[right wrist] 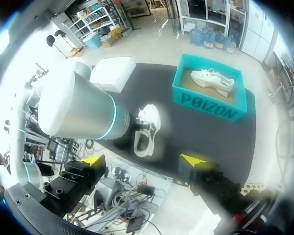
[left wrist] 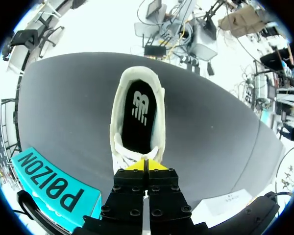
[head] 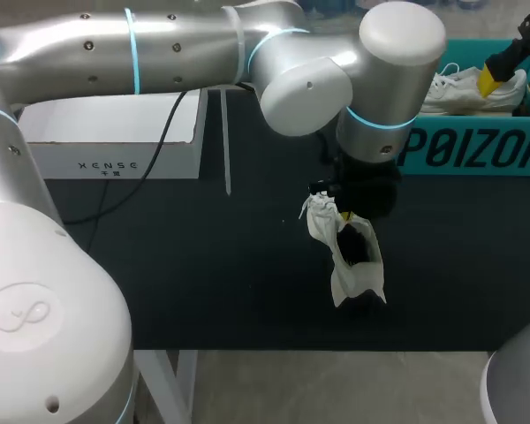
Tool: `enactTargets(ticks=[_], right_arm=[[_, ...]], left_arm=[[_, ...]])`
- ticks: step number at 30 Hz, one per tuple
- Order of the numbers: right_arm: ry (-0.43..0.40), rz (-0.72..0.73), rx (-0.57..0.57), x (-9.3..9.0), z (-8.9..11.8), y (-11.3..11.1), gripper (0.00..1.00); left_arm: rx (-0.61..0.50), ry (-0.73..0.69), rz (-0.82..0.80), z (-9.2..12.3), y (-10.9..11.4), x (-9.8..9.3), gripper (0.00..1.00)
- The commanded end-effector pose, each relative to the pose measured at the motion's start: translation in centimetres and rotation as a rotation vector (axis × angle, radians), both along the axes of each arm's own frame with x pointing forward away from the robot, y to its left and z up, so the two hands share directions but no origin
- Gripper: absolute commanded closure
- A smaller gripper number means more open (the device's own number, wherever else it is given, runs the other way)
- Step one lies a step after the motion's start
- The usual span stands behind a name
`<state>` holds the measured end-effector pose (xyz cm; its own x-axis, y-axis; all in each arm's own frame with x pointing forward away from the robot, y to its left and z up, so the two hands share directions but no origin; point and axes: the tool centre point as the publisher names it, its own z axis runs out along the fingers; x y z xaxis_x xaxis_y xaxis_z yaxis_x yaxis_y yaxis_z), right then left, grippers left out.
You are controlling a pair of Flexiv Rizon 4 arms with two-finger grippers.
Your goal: Take the shoe out of the shoebox, open the shoe tongue, remove and reinsert the insole, then place the shoe into the shoebox
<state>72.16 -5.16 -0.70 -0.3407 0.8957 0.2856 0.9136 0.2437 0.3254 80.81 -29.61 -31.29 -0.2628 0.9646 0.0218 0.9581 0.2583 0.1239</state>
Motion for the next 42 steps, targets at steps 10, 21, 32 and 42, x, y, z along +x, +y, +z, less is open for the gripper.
enactTargets(ticks=[10,21,32,42], right_arm=[[0.005,0.001,-0.001,0.2,0.1,0.0,0.00],[0.005,0.001,-0.001,0.2,0.1,0.0,0.00],[0.005,0.001,-0.001,0.2,0.1,0.0,0.00],[0.005,0.001,-0.001,0.2,0.1,0.0,0.00]], left_arm=[[-0.053,0.025,0.181,-0.5,2.4,-2.8,1.00],[-0.167,0.196,0.523,0.4,3.0,-6.4,1.00],[-0.090,0.232,0.661,-0.1,3.5,-8.3,0.00],[-0.090,0.232,0.661,-0.1,3.5,-8.3,0.00]])
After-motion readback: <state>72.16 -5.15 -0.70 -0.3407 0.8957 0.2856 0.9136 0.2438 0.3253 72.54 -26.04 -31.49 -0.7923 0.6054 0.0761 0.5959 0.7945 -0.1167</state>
